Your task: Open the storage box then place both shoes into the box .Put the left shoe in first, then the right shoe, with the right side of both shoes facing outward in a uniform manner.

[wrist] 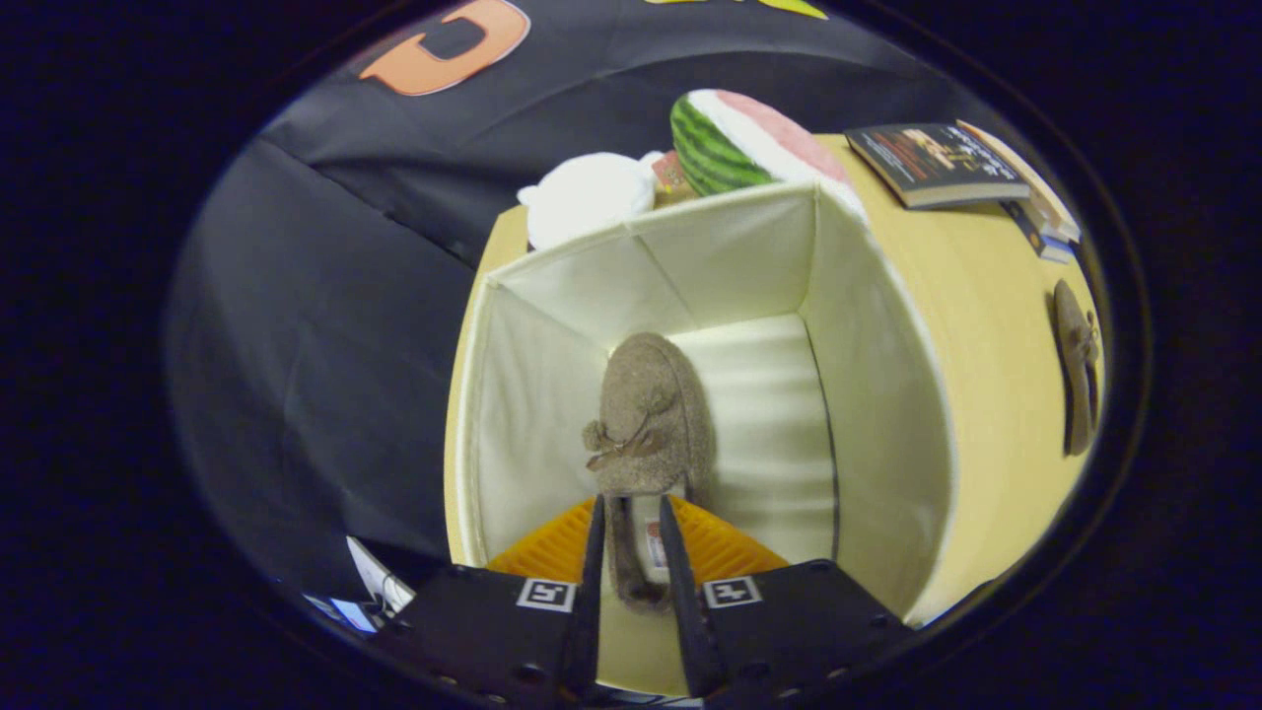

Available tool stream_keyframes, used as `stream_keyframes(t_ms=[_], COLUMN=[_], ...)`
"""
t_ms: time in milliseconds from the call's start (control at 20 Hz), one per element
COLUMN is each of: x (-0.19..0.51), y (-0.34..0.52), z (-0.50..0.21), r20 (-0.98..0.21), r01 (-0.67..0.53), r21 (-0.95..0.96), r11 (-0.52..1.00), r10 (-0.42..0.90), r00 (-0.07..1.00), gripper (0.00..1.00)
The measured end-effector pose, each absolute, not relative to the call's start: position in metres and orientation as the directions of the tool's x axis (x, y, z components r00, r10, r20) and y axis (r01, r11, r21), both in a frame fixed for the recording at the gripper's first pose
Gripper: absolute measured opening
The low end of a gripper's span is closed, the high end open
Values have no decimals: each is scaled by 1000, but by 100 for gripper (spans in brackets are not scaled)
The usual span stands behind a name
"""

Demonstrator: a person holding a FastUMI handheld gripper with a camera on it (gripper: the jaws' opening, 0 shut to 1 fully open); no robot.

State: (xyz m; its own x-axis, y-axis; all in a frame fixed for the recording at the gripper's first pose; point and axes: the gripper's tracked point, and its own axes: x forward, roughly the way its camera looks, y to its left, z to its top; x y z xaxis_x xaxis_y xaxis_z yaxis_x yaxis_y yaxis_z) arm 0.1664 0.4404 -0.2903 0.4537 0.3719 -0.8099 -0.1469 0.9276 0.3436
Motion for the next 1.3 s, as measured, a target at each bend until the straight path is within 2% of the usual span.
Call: stream_keyframes(t_ms=[250, 450, 600, 700, 1000, 1100, 1300], x=[152, 144, 154, 168, 204, 212, 218], y=[409, 365, 305, 256, 93, 40, -38], z=[-225, -180, -162, -162, -196, -215, -256], r20=[-732, -669, -638, -630, -665, -688, -757], r01=[-296, -373, -369, -323, -183, -151, -66], r21=[294, 298, 262, 252, 114, 45, 47], r11=[909, 878, 892, 912, 977, 988, 997], r10=[413, 471, 447, 408, 212, 140, 78], r00=[542, 574, 627, 661, 716, 712, 649], gripper=[82, 95, 96, 96, 96, 96, 96])
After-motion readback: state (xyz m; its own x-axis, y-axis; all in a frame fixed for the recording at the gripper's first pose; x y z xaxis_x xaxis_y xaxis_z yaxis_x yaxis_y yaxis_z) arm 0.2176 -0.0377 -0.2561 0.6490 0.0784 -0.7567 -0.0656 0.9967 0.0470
